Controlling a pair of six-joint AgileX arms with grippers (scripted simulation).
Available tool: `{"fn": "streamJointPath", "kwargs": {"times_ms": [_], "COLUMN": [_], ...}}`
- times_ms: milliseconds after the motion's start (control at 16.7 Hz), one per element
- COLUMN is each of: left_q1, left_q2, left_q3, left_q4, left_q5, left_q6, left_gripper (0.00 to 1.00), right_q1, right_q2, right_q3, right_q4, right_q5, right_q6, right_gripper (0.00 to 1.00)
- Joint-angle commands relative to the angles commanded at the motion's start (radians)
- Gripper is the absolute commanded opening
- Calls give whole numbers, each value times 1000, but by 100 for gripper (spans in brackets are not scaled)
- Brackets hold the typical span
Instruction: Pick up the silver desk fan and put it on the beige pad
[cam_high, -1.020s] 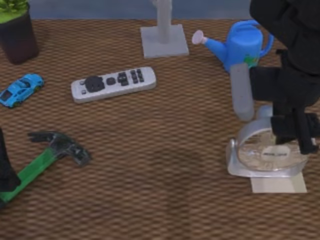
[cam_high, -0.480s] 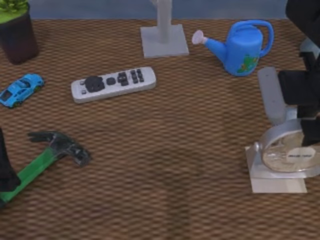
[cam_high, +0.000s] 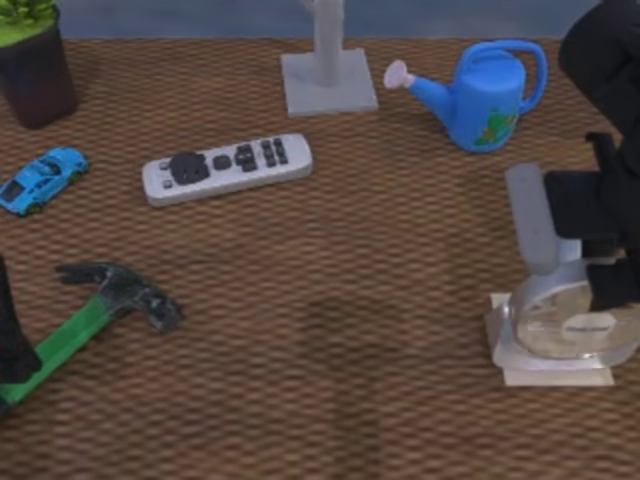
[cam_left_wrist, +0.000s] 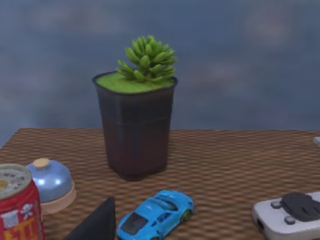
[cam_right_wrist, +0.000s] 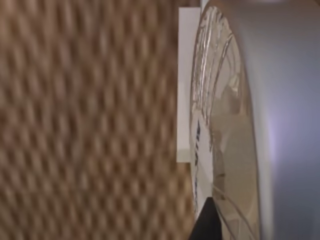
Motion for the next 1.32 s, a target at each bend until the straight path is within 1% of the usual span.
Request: {"fn": "streamJointPath", "kwargs": {"times_ms": [180, 960, 1020, 1320], "left_q1": [0, 0, 0, 0], "left_q2": [0, 0, 0, 0], "left_q3": [0, 0, 0, 0], "left_q4": [0, 0, 0, 0], "left_q5": [0, 0, 0, 0], "left_q6": [0, 0, 0, 0], "left_gripper": [100, 100, 100, 100], "right_q1": [0, 0, 0, 0], "right_q2": [0, 0, 0, 0], "right_q3": [0, 0, 0, 0], "right_q4": [0, 0, 0, 0], "right_q5": [0, 0, 0, 0], "right_q6": [0, 0, 0, 0], "right_gripper": [0, 98, 100, 100]}}
